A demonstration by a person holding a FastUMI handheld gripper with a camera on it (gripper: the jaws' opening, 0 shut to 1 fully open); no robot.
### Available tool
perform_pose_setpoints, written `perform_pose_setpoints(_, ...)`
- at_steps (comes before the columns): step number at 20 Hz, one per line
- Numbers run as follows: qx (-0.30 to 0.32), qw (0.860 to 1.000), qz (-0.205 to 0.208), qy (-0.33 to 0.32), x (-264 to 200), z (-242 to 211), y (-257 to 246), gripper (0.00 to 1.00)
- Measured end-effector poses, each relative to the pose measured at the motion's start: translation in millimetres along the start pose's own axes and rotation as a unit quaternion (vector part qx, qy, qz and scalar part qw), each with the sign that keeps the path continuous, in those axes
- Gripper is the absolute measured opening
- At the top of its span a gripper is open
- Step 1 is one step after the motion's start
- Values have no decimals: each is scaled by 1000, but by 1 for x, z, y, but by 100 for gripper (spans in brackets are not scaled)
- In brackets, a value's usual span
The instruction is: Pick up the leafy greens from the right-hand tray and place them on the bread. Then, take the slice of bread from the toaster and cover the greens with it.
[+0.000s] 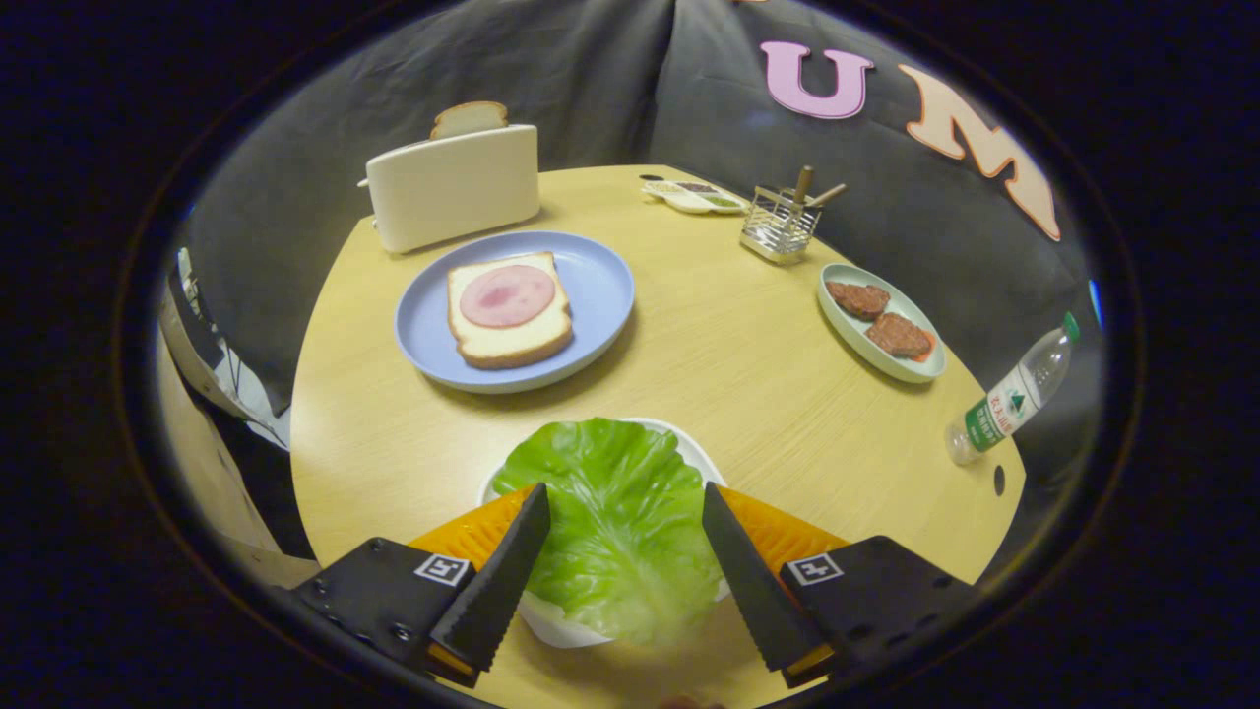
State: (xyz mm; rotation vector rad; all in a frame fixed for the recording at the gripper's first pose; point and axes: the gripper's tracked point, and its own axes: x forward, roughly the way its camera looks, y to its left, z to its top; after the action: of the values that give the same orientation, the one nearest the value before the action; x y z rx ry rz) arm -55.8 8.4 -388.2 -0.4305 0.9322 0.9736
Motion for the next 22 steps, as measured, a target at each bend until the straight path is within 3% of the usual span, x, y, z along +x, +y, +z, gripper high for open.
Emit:
perform_pose_setpoints(9,41,998,19,43,7,-17,6,98)
perform_pose_setpoints(12,62,997,22,51,4,-18,9,75)
perform_pose_setpoints(20,33,998,33,50,0,-14,30,13)
perform_pose_setpoints(22,35,998,29,49,-3,-12,29,13)
